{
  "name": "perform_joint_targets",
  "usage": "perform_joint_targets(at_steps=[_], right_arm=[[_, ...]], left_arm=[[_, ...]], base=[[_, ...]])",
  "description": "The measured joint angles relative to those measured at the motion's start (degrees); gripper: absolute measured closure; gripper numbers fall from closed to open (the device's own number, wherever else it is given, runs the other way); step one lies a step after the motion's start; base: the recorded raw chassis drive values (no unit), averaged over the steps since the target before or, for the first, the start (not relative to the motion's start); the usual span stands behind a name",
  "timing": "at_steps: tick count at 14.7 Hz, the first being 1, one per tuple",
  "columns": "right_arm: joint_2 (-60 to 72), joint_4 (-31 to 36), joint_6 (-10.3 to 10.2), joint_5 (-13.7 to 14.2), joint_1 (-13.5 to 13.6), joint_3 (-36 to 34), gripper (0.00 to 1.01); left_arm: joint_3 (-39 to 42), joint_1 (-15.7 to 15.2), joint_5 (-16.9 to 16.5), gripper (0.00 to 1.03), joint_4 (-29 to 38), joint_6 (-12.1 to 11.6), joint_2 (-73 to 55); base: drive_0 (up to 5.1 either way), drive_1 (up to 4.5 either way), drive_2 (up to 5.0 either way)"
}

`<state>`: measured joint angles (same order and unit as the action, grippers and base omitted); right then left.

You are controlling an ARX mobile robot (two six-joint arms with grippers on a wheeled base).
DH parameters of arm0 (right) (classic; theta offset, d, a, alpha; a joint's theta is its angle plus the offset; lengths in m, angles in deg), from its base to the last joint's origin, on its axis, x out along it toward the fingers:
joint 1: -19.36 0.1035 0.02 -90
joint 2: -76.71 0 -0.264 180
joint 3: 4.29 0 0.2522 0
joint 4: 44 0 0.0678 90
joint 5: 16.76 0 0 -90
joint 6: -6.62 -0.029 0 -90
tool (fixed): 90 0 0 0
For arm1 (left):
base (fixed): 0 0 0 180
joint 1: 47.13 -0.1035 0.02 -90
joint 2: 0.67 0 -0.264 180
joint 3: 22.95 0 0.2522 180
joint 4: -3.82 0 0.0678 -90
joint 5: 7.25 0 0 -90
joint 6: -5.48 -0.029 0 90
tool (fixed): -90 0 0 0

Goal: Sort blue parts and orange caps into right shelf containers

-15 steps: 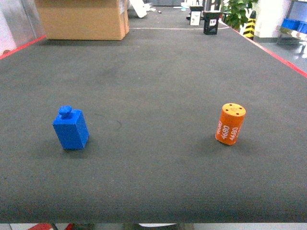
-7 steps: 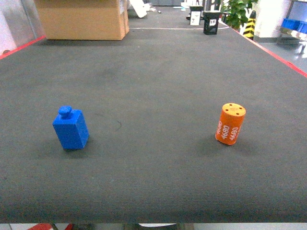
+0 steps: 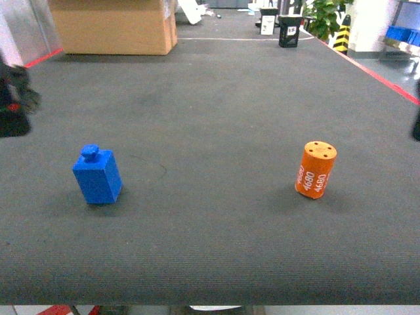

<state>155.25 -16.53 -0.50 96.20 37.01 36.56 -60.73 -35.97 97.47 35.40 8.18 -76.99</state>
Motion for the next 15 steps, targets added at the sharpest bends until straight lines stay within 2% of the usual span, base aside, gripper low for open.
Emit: perform_joint_targets(at_steps=[2,7,8,9,11,13,15], right_arm=[[12.7,-1.6,-1.0,-1.7,1.2,7.2,0.03],[23.3,-4.2,-1.1,-3.1,1.8,16.7,0.03],[24.0,-4.7,-1.7,-3.5,1.8,17.5,0.03],[24.5,-5.6,-2.7,-4.5,1.8,18.1,0.03],[25.6,-6.9,-6.1,-6.4,1.8,19.4,0.03],[26.8,-7.3,-8.8,-6.6,1.8,20.0,0.03],[27.3,-7.7,-9.6,-6.6,1.8,20.2,0.03]], left_arm=[[-6.4,1.3,-1.3,0.05,-1.1,0.3,-11.7],[-13.7,1.6,-3.0,0.05,-0.7,1.6,-22.2],[-14.3,1.4,-3.2,0.05,-0.7,1.8,-23.2],[-15.1,1.4,-3.4,0.05,-0.7,1.9,-24.3],[-16.3,1.0,-3.5,0.05,-0.5,1.9,-25.4],[-16.6,1.0,-3.8,0.05,-0.2,1.8,-26.9],[-17.2,1.0,-3.8,0.05,-0.2,1.8,-28.3]], base=[[0.0,0.0,0.0],[0.0,0.0,0.0],[0.0,0.0,0.0],[0.0,0.0,0.0],[0.0,0.0,0.0],[0.0,0.0,0.0],[0.0,0.0,0.0]])
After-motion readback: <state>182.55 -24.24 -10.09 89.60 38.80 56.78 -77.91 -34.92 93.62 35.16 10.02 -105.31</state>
